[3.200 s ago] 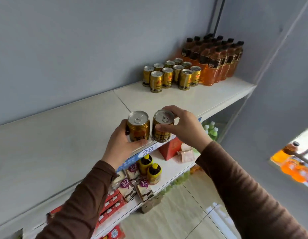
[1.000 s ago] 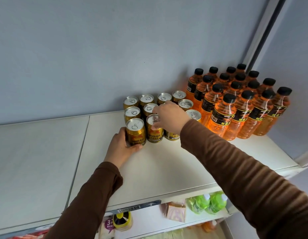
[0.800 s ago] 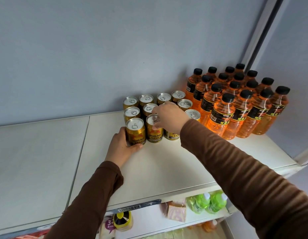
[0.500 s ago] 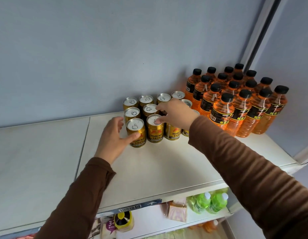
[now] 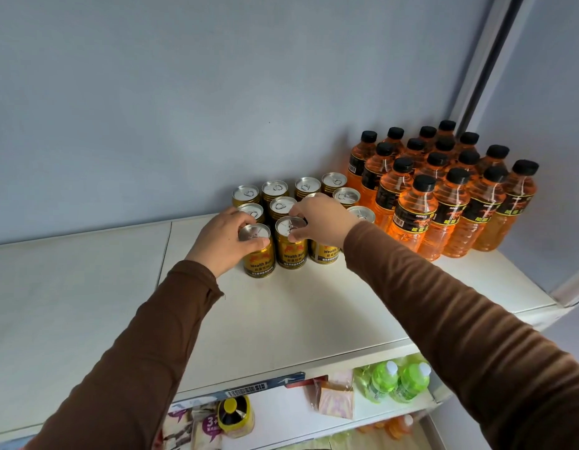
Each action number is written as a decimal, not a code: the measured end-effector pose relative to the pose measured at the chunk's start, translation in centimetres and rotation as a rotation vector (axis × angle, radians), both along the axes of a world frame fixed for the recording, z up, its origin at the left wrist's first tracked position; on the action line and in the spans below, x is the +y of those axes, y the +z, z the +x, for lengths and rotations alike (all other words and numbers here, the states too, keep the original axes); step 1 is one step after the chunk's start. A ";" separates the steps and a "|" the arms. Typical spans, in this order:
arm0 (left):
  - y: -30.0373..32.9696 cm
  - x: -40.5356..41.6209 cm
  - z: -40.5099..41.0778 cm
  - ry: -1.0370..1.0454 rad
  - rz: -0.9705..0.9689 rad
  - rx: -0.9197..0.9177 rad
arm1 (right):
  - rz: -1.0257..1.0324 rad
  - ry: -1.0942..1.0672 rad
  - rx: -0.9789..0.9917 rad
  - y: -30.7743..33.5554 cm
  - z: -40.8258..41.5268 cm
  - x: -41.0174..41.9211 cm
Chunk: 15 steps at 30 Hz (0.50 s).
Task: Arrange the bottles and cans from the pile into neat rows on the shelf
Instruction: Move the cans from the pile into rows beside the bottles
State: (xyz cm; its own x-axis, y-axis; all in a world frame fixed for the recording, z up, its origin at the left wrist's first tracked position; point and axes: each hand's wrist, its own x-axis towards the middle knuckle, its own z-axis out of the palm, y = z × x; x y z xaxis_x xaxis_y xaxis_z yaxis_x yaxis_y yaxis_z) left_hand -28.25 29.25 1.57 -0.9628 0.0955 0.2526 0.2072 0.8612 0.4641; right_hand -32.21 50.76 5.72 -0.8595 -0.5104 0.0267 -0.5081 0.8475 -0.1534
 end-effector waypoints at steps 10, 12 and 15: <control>1.6 1.1 -0.4 -0.040 -0.043 0.016 | -0.238 -0.027 -0.126 3.0 -0.5 4.1; 2.3 2.5 -0.9 -0.112 -0.020 0.067 | -0.143 -0.086 0.003 4.2 -1.2 6.5; 2.8 5.9 -2.4 -0.209 -0.063 0.090 | 0.190 -0.144 0.136 4.1 -1.6 8.2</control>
